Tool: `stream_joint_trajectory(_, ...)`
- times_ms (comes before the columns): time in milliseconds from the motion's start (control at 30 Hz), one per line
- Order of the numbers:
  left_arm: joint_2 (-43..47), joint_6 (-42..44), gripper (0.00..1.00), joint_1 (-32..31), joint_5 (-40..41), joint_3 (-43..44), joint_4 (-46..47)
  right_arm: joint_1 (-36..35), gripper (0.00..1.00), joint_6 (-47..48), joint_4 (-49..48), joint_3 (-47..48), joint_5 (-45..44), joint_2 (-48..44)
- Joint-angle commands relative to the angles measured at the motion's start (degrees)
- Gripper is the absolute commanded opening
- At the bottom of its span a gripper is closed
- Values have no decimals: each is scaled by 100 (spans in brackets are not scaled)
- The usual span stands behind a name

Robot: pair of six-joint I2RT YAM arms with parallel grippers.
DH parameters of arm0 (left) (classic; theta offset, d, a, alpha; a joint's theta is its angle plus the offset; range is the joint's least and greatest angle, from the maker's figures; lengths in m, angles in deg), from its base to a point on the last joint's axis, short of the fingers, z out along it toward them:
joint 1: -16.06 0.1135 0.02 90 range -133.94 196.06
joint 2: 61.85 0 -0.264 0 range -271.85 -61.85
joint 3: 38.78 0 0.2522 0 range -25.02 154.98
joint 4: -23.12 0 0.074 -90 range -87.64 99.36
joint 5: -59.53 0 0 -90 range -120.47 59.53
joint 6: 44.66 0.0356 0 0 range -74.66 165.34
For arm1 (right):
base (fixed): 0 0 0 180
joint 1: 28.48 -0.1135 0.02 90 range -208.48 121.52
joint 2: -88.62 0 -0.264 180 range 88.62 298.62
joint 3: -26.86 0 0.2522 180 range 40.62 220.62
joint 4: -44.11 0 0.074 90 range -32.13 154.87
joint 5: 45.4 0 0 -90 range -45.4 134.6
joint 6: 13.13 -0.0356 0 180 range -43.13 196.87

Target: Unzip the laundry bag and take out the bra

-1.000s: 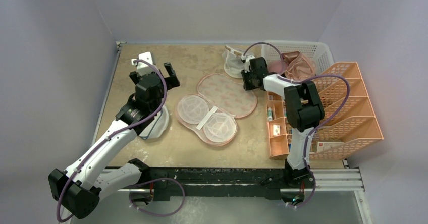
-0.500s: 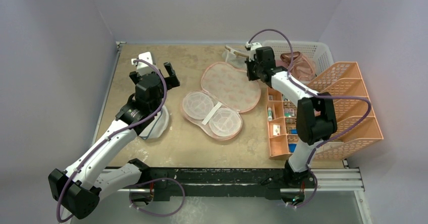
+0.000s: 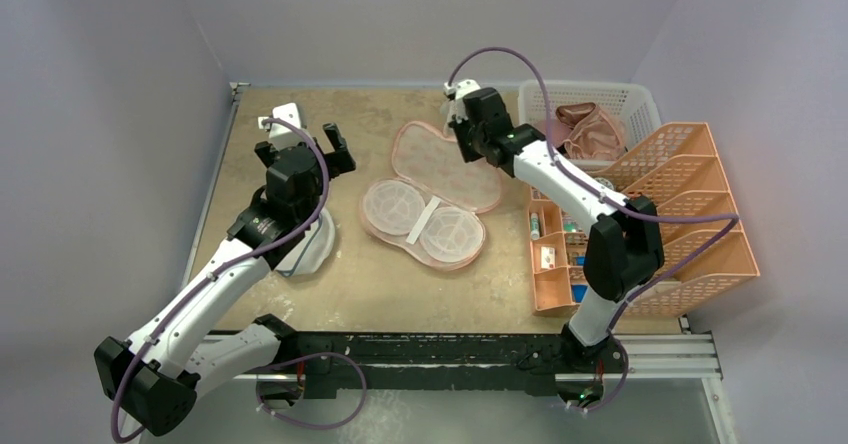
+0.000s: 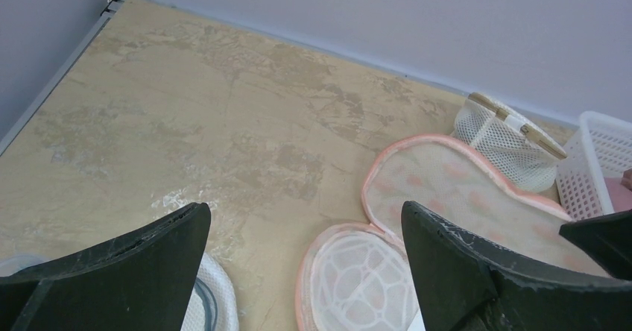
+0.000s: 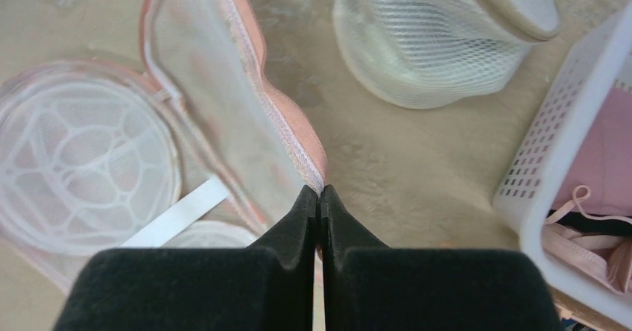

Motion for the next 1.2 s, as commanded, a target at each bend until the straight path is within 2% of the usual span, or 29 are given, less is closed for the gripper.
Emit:
stream_joint_trajectory(0,141,-10,100,40,40,181,237,-470,1,-102,653,203,-643,-259)
stream_joint_trajectory(300,131,0,100,40,74,173,238,-1346,1,-707,1057,-86,-721,-417)
stream_joint_trajectory(400,136,7,100,40,80,174,247,-1562,1,-854,1100,-149,-460,-493)
stream_joint_trajectory(500,132,17,100,40,108,182,242,-1688,1,-991,1013,-309,198,-593)
stream_joint_trajectory(800,192,17,100,42,110,186,229,-1825,3,-1511,-154,-1532,1850,-787)
stream_joint_trajectory(1067,166,18,99,40,109,182,225,-1825,4,-1867,-1468,-2461,3060,-453)
stream_joint_trajectory(1167,175,32,100,40,119,182,228,-1816,10,-1972,-1684,-2667,3233,-447)
